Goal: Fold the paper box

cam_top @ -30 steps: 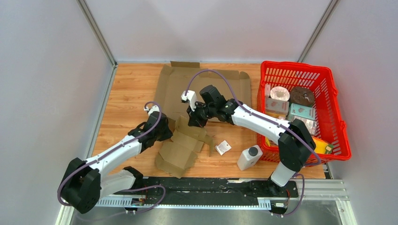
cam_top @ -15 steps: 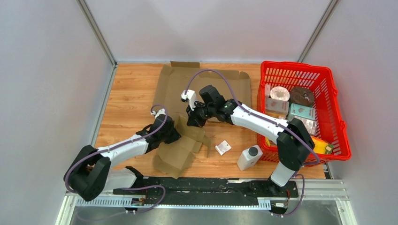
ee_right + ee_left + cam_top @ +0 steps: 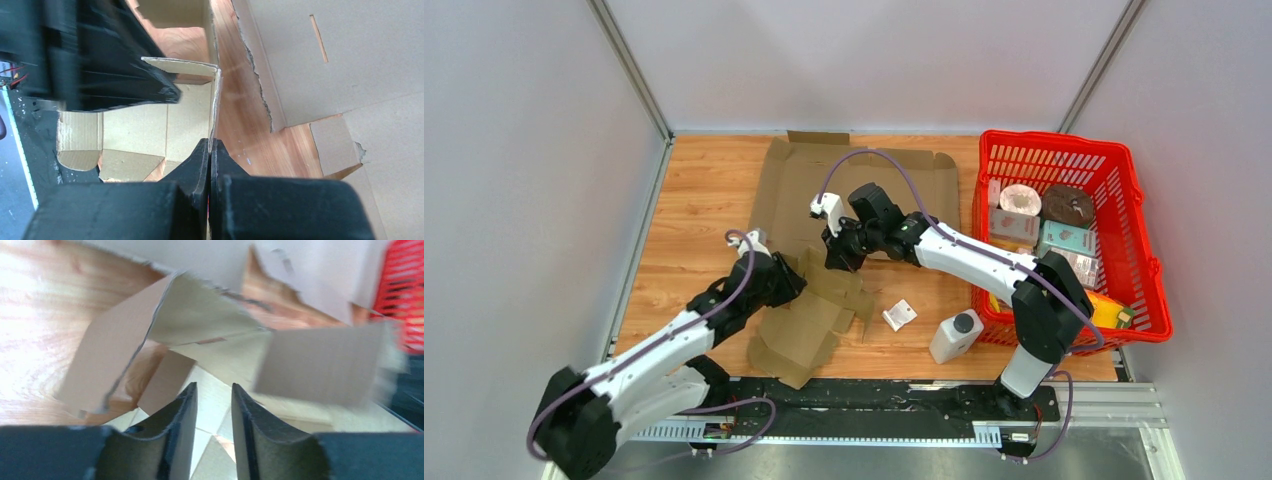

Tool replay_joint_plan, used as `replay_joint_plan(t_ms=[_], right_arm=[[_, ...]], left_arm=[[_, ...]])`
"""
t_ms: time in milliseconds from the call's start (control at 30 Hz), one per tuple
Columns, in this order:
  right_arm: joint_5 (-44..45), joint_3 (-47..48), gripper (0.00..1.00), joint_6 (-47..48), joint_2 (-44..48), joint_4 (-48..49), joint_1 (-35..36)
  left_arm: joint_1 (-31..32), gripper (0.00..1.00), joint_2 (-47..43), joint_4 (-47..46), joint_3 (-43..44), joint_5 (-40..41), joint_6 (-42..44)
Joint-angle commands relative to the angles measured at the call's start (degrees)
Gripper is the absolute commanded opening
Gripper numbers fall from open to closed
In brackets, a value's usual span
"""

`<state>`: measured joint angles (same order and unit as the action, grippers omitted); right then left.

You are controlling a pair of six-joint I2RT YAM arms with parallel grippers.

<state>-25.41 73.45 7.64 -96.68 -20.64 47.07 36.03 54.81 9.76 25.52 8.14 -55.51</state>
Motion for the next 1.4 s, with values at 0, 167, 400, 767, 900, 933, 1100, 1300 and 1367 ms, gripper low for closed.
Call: replay_joint_plan(t_ms=[0,167,400,767,900,933,1100,1300,1367], right_arm=[[1.94,1.34,0.0,2.11,-0.52,-0.18,0.57],[5.37,3.19,0.0,4.22,-1.66,-2.82,2.58],[5.37,5.82,0.0,5.37,-2.72,-4.93,3.47],[3.26,8.72,0.02,7.48,-3.51,-7.48,3.73],[3.0,9.69,0.02,7.92,-4.21,-8.19,3.82],[3.08,9.69,0.03,7.92,-4.21,-8.18,3.82],[4.05,10.04,0.03,7.48,-4.48,-8.18,4.08],[6.07,10.66,0.07,5.99,-5.18,-8.45,4.08],[6.51,10.66,0.1,5.02,-5.09,-7.75,4.17]], left_arm=[[0.27,0.44,-12.16,7.96,1.89,0.39,6.62],[0.36,0.52,-18.6,17.11,8.39,0.2,11.98],[0.35,0.48,-7.46,21.09,21.93,0.48,24.29],[0.35,0.45,-1.72,16.52,20.8,-0.5,28.52],[0.27,0.38,0.56,15.56,20.8,0.65,29.58],[0.27,0.37,1.09,15.47,20.89,0.91,29.58],[0.27,0.24,3.81,14.85,21.33,1.88,30.37],[0.35,0.16,2.94,14.24,19.75,1.88,29.93],[0.27,0.12,2.68,13.62,18.96,1.88,29.4]])
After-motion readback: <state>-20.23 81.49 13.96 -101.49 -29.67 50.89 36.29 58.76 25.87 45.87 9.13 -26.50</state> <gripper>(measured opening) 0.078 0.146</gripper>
